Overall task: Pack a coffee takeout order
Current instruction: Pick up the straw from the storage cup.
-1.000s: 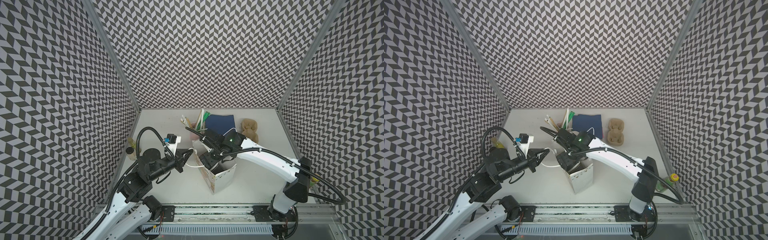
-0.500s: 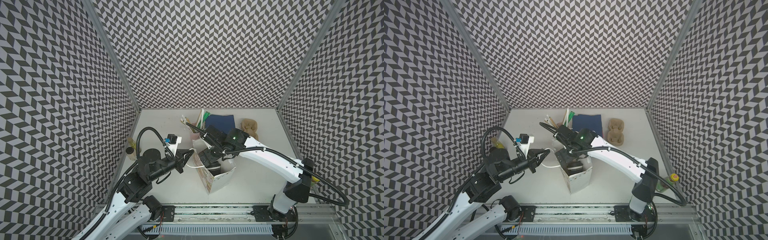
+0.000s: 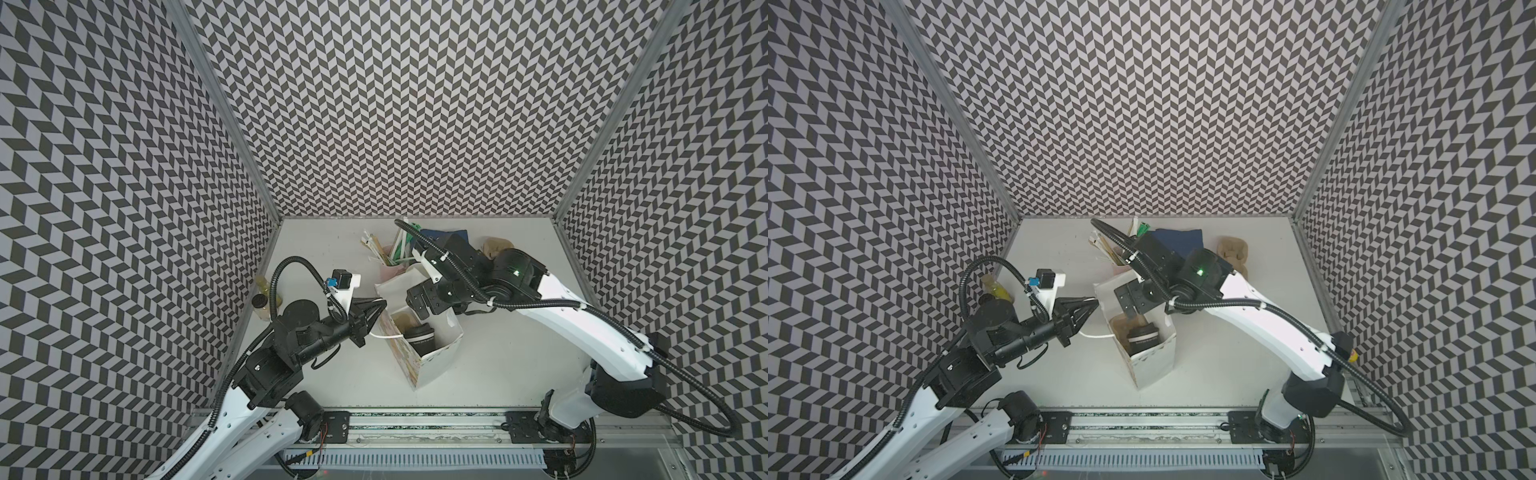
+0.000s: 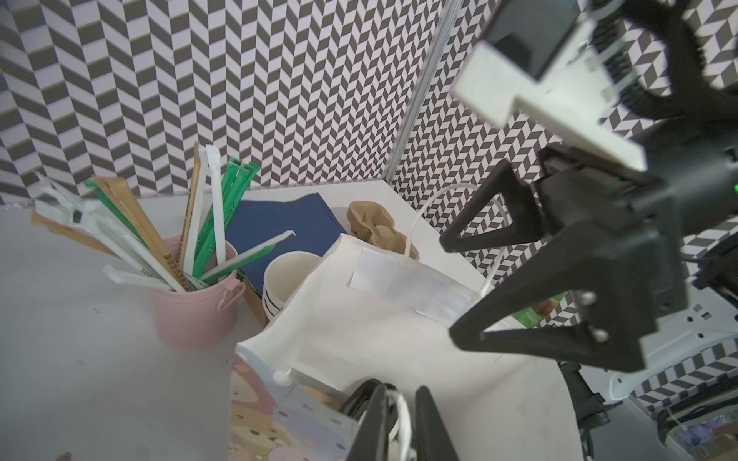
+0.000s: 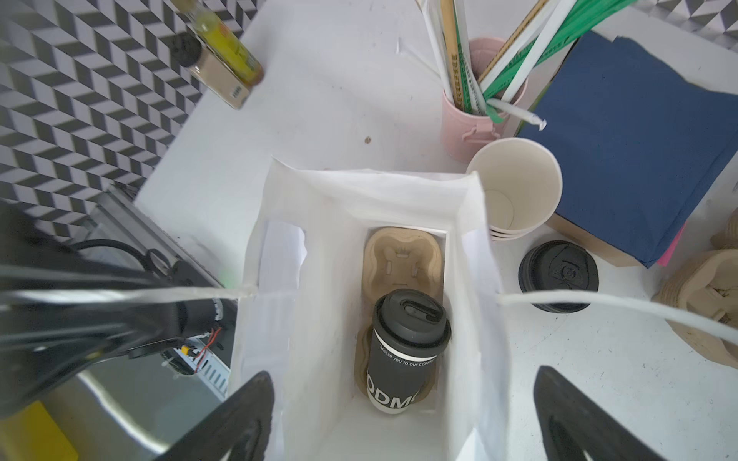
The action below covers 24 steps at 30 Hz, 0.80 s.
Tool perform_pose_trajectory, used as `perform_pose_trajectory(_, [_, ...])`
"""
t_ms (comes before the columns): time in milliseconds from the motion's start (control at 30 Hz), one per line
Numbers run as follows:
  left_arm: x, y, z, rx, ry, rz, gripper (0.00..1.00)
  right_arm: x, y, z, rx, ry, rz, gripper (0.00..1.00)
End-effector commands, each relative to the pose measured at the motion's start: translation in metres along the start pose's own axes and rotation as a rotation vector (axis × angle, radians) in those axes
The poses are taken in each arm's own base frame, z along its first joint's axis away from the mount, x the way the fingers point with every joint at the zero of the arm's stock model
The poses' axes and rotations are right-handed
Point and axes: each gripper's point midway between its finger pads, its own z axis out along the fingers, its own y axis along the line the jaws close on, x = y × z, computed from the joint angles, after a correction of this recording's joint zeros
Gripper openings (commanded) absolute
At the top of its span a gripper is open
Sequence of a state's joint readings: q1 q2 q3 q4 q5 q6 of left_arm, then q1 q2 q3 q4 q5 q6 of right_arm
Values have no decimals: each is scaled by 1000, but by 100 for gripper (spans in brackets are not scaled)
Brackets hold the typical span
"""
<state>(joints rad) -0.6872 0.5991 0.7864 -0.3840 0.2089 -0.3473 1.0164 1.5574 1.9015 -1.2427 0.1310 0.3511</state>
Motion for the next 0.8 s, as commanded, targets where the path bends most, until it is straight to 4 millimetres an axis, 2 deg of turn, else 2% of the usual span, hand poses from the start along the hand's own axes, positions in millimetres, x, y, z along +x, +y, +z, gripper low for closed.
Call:
perform_pose_trajectory(0, [-6, 0, -3, -6, -40, 18, 30, -33, 2, -42, -46, -178, 24, 99])
perform_pose_trajectory(67, [-14, -2, -8, -9, -66, 25, 43, -44, -4, -60, -29, -259, 46, 99])
perform_pose_trajectory(200, [-35, -10, -19, -4, -116, 44, 59, -61, -22, -88, 12, -408, 109, 100])
perform_pose_trajectory(267, [-49, -14, -26, -5, -149, 58, 62, -64, -37, -97, 25, -457, 171, 99])
perform_pose_trajectory(333, [-65, -16, -34, -26, -193, 73, 63, -66, -60, -101, 45, -487, 246, 98])
perform_pose_trajectory(367, [-74, -16, -41, -39, -226, 86, 64, -67, -73, -99, 52, -496, 278, 98])
perform_pose_trajectory(467, [-98, -14, -61, -100, -325, 111, 74, -66, -108, -90, 87, -522, 344, 97])
perform_pose_trajectory(567, [-115, -10, -72, -154, -370, 125, 75, -69, -135, -82, 111, -542, 402, 97])
perform_pose_trajectory(667, [-125, -1, -70, -222, -384, 143, 78, -70, -153, -74, 106, -565, 445, 96])
perform_pose_trajectory(767, [-134, 27, -58, -389, -386, 137, 81, -68, -166, -64, 101, -585, 465, 96])
